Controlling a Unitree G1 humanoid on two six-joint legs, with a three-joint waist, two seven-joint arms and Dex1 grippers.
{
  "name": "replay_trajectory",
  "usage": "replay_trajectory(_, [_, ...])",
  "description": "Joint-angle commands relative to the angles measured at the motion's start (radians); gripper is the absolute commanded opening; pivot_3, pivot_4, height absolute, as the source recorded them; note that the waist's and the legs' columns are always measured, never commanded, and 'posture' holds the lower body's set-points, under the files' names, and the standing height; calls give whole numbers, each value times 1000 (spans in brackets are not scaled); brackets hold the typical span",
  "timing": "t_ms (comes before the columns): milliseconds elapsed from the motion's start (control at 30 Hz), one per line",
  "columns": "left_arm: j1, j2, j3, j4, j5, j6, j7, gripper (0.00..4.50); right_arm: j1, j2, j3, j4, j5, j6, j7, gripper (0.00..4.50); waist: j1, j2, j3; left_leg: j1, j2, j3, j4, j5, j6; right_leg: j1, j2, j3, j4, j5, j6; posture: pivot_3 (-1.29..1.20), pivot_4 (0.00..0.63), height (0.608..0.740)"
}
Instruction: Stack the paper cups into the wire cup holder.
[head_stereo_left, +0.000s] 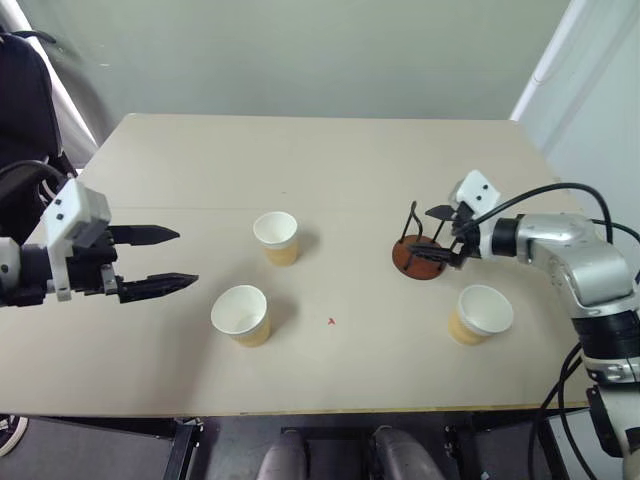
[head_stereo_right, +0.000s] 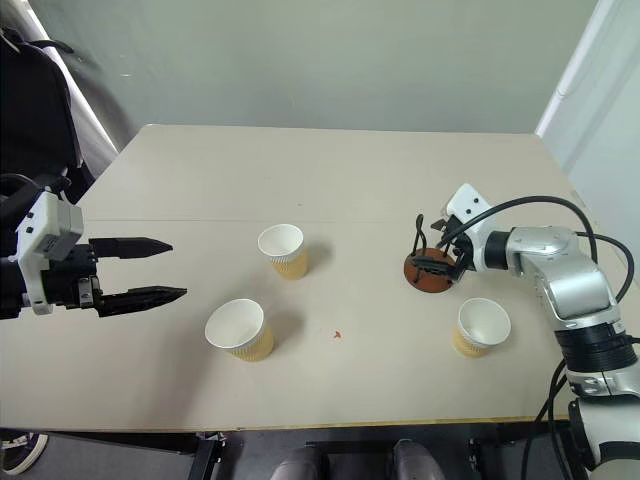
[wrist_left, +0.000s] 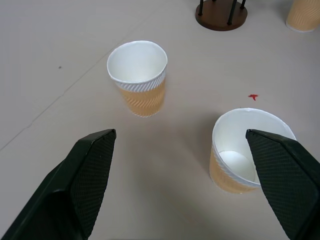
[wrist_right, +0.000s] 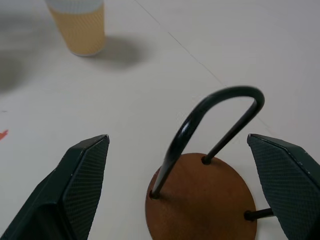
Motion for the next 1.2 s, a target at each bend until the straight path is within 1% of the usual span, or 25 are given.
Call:
replay_trajectory(33, [0, 9, 45, -31, -12, 3, 8, 4500, -26, 11, 3, -6, -30, -25, -13, 3218, 0, 0, 0, 0, 0, 0, 0, 0, 0, 0, 0, 0, 0, 0, 0, 0, 150, 740])
replay_trajectory(100, [2, 9, 47, -33, -13, 5, 10, 4500, -28, 21, 5, -1, -38, -28, -10, 2528, 0, 0, 0, 0, 0, 0, 0, 0, 0, 0, 0, 0, 0, 0, 0, 0, 150, 740])
replay_trajectory(300, [5, 10, 52, -35, -12, 6, 12, 4500, -40, 50, 12, 6, -51, -34, -5, 272, 0, 0, 0, 0, 1, 0, 0, 0, 0, 0, 0, 0, 0, 0, 0, 0, 150, 740])
replay_trajectory(333, [5, 10, 52, -36, -12, 7, 13, 4500, -41, 51, 11, 8, -52, -38, -1, 44, 0, 0, 0, 0, 1, 0, 0, 0, 0, 0, 0, 0, 0, 0, 0, 0, 150, 740])
replay_trajectory(400, [4, 11, 53, -35, -11, 7, 14, 4500, -43, 49, 6, 10, -48, -44, 14, 44, 1, 0, 0, 0, 1, 0, 0, 0, 0, 0, 0, 0, 0, 0, 0, 0, 150, 740])
replay_trajectory(467, [4, 12, 54, -35, -10, 6, 14, 4500, -39, 37, -6, -2, -25, -67, 59, 44, 1, 0, 0, 0, 1, 0, 0, 0, -1, 0, 0, 0, 0, 0, 0, 0, 150, 740])
replay_trajectory(667, [-7, 13, 44, -32, -10, 5, 14, 4500, 3, -15, -89, -209, 254, 17, 300, 44, 1, 0, 0, -1, 2, 1, -1, -2, -2, -1, 2, 0, 0, -1, -2, 0, 150, 740])
replay_trajectory(733, [-16, 14, 34, -28, -11, 4, 14, 4500, 5, -26, -88, -267, 325, 40, 351, 44, 1, 0, 0, -1, 3, 1, 0, -2, -4, -1, 4, 0, -1, -2, -3, 0, 150, 740])
replay_trajectory(800, [-32, 16, 16, -18, -9, 0, 11, 4500, 12, -21, -50, -325, 365, 43, 393, 44, 1, -1, 0, 0, 5, 2, 1, -2, -5, 0, 6, 0, -1, -3, -4, 0, 150, 740])
replay_trajectory(900, [-67, 14, -16, -5, -5, -4, 6, 4500, 27, -2, 44, -370, 342, 3, 436, 44, 0, -1, 0, 1, 7, 2, 1, -2, -5, 1, 8, 0, -1, -3, -5, 0, 150, 740])
replay_trajectory(1033, [-112, 11, -56, 2, -4, 0, 5, 4500, -13, 40, 200, -262, 167, -186, 501, 44, -1, -1, 0, 2, 8, 2, 2, -2, -6, 1, 8, 0, 0, -3, -5, 0, 150, 740])
replay_trajectory(1200, [-103, 13, -47, -12, -9, 9, 7, 4500, -63, 85, 282, -143, 94, -310, 603, 44, -3, -1, 0, 2, 8, 2, 2, -2, -5, 0, 8, 0, 0, -1, -5, 0, 150, 740])
